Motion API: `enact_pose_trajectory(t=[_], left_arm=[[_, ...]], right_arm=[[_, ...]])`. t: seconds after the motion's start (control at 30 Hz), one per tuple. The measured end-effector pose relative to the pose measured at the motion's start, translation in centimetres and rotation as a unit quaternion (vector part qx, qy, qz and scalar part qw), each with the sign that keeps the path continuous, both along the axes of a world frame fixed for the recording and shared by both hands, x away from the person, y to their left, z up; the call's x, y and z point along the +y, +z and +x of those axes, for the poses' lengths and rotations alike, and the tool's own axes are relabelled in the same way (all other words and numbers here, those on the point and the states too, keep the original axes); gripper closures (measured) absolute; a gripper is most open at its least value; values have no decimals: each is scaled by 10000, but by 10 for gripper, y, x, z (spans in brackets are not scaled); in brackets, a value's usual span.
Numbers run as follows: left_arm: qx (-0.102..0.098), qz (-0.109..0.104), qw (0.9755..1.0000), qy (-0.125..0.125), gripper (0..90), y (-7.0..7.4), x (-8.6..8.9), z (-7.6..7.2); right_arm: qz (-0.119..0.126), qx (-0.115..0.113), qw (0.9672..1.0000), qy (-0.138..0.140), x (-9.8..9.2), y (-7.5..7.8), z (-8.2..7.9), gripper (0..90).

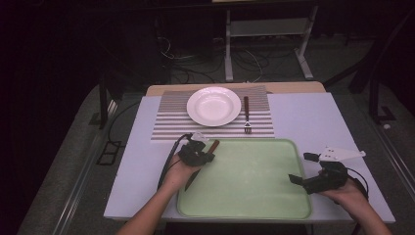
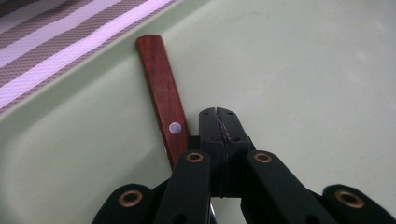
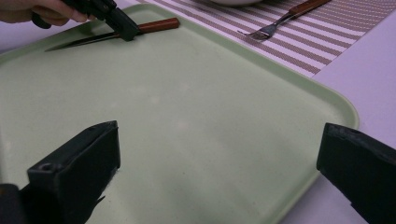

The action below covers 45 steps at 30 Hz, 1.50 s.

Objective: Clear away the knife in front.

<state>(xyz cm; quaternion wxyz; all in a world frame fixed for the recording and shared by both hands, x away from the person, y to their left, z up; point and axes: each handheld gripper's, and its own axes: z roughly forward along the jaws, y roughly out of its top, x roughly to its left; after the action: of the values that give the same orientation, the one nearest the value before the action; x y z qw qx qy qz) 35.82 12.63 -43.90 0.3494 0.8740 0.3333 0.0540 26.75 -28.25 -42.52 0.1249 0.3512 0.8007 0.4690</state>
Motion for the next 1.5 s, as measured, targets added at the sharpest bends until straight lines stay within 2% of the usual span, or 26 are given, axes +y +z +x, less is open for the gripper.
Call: enact_pose_trajectory(t=[0.43, 1.0, 1.17, 1.37, 1.5], left_arm=[[-50, 32, 9998, 187, 895, 0, 14, 7], [5, -62, 9985, 546, 895, -1, 39, 16], [32, -71, 9985, 542, 892, 0, 45, 16], [10, -73, 9991, 429, 809, 0, 44, 13], [-53, -270, 9991, 314, 716, 5, 43, 9]], right_arm=[[-33, -10, 10000, 1, 1, 1, 0, 0], [-38, -22, 10000, -5, 2, 1, 0, 0], [-38, -20, 10000, -6, 2, 1, -1, 0], [-37, -17, 10000, 3, 2, 0, 0, 0], [-45, -8, 10000, 5, 2, 0, 0, 0]])
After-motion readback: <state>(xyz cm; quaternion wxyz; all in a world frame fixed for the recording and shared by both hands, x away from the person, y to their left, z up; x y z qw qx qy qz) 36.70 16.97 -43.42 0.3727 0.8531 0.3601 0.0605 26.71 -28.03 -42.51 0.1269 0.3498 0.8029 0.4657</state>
